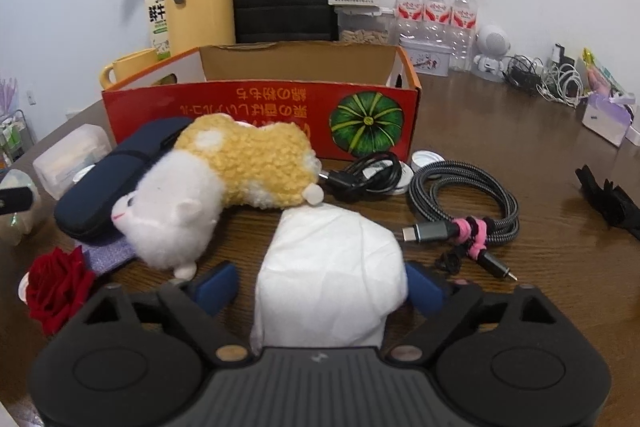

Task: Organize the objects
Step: 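Grasp the clear plastic bag with the left tool while the right tool grasps the white mask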

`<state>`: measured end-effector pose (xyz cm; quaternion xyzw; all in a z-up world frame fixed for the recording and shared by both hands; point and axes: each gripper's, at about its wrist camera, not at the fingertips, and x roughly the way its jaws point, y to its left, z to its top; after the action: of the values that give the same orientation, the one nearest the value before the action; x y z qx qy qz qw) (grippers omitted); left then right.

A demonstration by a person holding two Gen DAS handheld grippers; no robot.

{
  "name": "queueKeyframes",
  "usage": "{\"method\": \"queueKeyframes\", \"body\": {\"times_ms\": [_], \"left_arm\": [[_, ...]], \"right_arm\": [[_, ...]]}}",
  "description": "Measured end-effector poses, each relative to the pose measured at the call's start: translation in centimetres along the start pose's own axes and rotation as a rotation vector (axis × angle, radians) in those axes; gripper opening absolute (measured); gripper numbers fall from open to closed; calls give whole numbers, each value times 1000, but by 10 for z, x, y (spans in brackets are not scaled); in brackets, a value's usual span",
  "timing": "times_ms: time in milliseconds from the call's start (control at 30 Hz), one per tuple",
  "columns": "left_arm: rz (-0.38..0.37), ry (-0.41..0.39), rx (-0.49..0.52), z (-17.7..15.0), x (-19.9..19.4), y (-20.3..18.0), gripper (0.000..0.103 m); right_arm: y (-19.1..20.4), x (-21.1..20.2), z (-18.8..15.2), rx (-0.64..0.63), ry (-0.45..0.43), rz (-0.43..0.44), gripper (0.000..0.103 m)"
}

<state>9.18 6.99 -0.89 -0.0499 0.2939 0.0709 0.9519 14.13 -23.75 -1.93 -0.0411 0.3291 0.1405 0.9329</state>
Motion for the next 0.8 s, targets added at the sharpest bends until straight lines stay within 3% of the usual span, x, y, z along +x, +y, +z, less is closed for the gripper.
{"method": "queueKeyframes", "body": {"times_ms": [33,100,533,800], "left_arm": [[-10,9,-6,-1,2,1,93],[-31,25,-17,-3,3,2,50],[-76,-36,-33,-5,-24,6,48],[-111,-92,-16,4,-39,-4,49]], "right_arm": [[0,-1,0,-1,-3,1,78],[-2,-2,1,1,-10,3,69],[-3,-25,-8,7,-71,20,54],[-2,-35,-10,-4,-89,28,50]]}}
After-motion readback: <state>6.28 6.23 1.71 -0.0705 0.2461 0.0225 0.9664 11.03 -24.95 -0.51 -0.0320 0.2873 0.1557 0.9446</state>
